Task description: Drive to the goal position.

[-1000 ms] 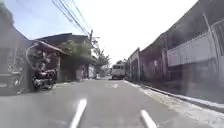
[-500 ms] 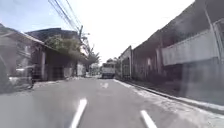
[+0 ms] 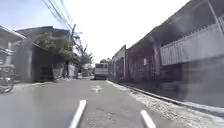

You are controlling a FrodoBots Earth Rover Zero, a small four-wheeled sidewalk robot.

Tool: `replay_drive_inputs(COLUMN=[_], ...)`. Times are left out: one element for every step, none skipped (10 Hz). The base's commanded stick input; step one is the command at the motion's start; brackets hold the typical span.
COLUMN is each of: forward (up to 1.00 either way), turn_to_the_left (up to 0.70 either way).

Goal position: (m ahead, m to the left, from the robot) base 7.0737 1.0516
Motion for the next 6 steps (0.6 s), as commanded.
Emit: replay_drive_inputs(forward=[1.00, 1.00, 1.00, 1.00, 1.00, 1.00], turn_to_the_left=[0.00, 0.00, 0.00, 0.00, 0.00, 0.00])
